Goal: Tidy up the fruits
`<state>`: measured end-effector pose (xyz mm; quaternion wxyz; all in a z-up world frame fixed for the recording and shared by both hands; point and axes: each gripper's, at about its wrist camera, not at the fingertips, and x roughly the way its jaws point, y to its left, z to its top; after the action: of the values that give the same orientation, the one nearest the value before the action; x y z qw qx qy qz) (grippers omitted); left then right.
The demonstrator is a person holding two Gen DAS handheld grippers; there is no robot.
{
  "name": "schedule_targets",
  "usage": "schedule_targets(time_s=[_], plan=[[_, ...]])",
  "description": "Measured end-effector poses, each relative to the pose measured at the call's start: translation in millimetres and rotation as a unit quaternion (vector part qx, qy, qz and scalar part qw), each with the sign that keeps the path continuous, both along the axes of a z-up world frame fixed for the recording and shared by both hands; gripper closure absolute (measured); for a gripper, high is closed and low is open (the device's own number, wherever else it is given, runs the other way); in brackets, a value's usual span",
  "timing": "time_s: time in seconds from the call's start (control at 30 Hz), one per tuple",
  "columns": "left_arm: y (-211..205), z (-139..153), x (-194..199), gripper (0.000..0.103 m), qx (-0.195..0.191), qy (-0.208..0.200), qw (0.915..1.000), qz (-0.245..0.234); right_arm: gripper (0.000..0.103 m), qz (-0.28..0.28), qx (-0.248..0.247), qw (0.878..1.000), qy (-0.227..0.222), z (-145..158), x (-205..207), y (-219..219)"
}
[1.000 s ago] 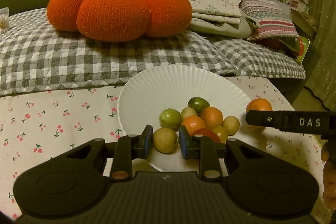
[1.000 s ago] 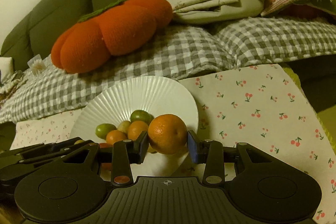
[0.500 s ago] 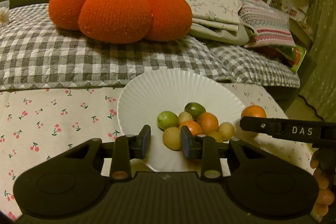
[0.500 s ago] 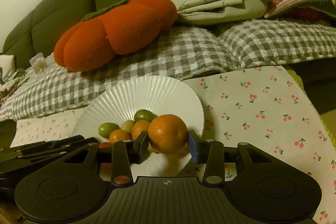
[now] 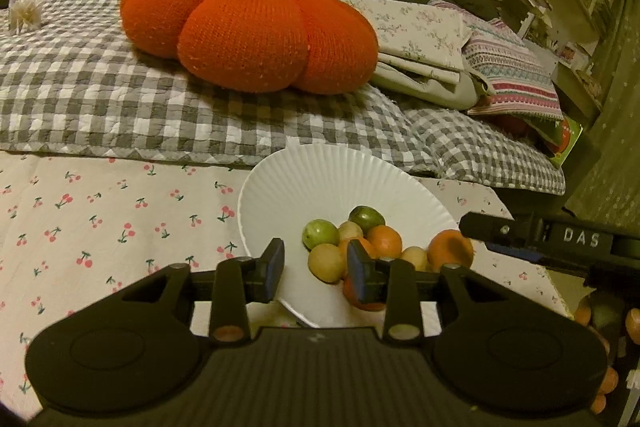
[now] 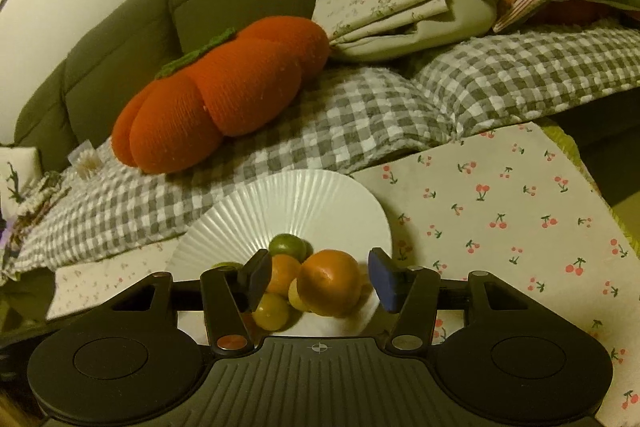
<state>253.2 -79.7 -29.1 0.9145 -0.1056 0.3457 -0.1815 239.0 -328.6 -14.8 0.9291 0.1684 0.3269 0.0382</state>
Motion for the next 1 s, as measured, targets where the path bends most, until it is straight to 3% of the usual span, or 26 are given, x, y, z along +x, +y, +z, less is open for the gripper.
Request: schedule_targets(time_s=[0.13, 0.23, 0.53, 0.73, 1.0], plan=[[-2, 10, -14, 0.062, 0.021, 0.0, 0.9997, 0.013, 0.05, -0.001, 0.014, 1.0, -0.003, 11, -6, -1], [-5, 16, -26, 0.049, 0.046, 0.003, 0.9986, 0.024, 0.05, 0.009, 0.013, 1.0, 0.0, 16, -13, 6], [5, 36, -71, 0.047, 0.085, -0.001, 0.9951, 0.051, 0.047, 0.055, -0.024, 0.998, 0.009, 27, -47, 44], [11, 50, -108, 0.037, 0.102, -0.017, 0.9924, 0.067, 0.045, 0.058, -0.06, 0.997, 0.008, 38, -87, 52], [17, 64, -153, 0.03, 0.101, -0.032, 0.991, 0.081, 0.042, 0.058, -0.049, 0.997, -0.009, 52, -130, 53]])
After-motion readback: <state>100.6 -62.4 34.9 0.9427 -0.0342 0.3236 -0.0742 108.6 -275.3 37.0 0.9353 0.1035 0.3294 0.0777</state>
